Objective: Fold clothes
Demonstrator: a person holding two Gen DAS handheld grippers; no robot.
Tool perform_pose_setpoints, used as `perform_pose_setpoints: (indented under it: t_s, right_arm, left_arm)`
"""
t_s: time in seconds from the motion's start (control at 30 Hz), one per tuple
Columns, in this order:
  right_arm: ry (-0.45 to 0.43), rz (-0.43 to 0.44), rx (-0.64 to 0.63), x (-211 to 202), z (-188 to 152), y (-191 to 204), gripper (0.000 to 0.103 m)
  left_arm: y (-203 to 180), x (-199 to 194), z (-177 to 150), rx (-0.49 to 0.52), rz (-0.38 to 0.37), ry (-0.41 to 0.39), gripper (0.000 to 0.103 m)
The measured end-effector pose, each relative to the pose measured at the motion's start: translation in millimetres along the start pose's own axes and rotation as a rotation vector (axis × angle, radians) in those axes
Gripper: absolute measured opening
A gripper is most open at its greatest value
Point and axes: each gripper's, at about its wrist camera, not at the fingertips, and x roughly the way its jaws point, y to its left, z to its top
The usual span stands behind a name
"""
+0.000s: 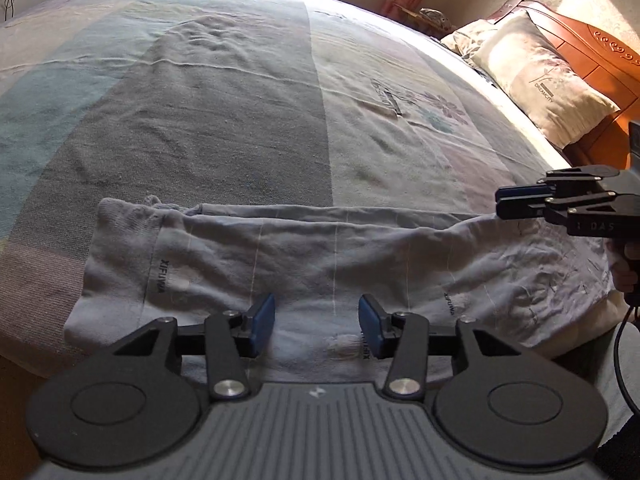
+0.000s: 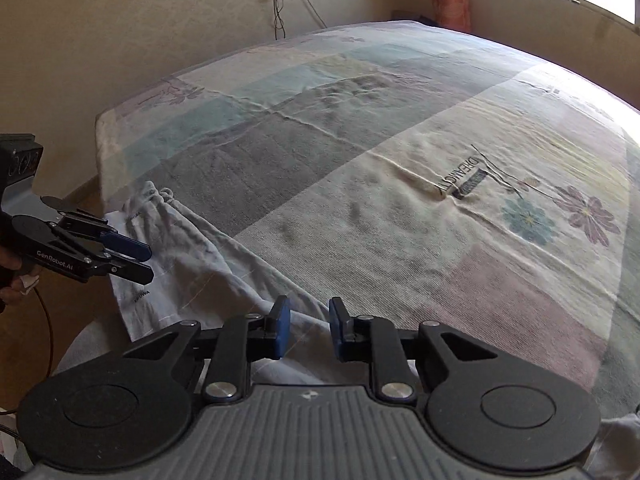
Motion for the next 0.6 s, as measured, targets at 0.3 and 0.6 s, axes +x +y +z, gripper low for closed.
perform_pose_setpoints:
  t_s: [0.3, 0.6]
  right_arm:
    - [0.103, 0.097, -0.194, 54, 8, 38, 0.024]
    - [0.041, 0.095, -0.264, 40, 14, 42, 0.025]
  left_arm:
    - [-1, -7, -10, -0.008, -0.003, -0.026, 0.053]
    - [-6, -3, -10, 0.019, -0.02, -0.035, 0.068]
